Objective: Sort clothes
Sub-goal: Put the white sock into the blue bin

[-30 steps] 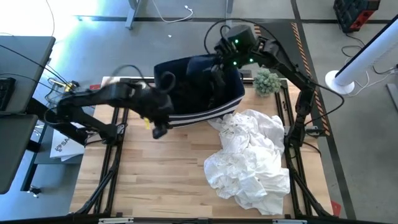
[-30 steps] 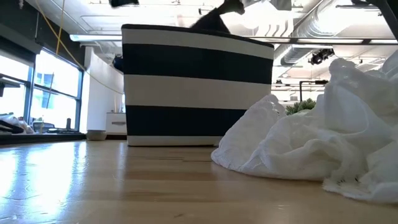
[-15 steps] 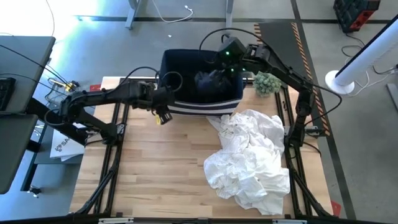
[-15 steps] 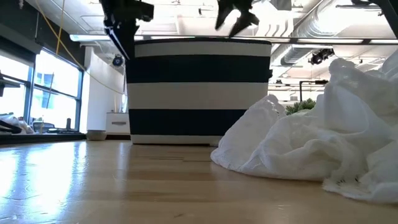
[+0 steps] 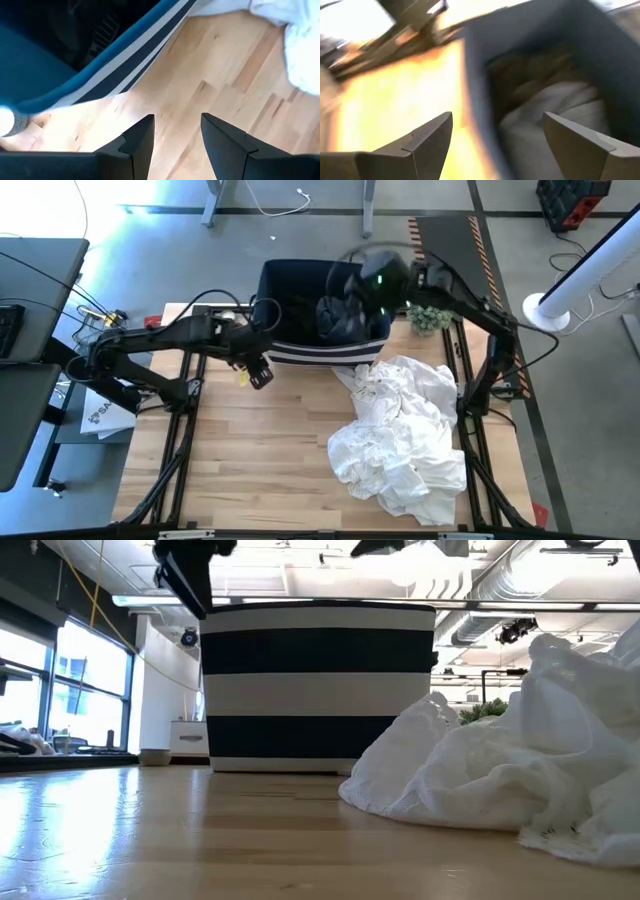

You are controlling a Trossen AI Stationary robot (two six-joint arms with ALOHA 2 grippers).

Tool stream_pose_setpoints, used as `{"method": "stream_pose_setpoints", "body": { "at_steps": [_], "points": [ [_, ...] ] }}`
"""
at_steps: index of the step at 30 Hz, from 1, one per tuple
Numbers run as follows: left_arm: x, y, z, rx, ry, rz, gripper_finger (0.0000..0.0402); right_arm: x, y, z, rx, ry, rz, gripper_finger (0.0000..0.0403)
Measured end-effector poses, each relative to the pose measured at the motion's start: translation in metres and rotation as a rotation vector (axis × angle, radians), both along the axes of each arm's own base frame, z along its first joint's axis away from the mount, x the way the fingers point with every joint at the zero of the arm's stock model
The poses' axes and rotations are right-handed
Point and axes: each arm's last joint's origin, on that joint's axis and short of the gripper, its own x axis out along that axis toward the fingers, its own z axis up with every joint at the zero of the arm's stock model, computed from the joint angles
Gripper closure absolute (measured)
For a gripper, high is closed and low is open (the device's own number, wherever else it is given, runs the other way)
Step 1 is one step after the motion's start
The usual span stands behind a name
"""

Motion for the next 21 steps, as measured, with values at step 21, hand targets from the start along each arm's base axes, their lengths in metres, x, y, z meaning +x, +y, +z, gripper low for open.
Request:
{"method": "stream_pose_setpoints", "body": {
  "at_steps": [21],
  "points": [
    [-0.021, -0.007, 0.023, 0.038, -0.153, -0.006, 0.0243, -0.042, 0.085, -0.216, 0.237, 0.662, -0.395, 0.0101]
  ]
}}
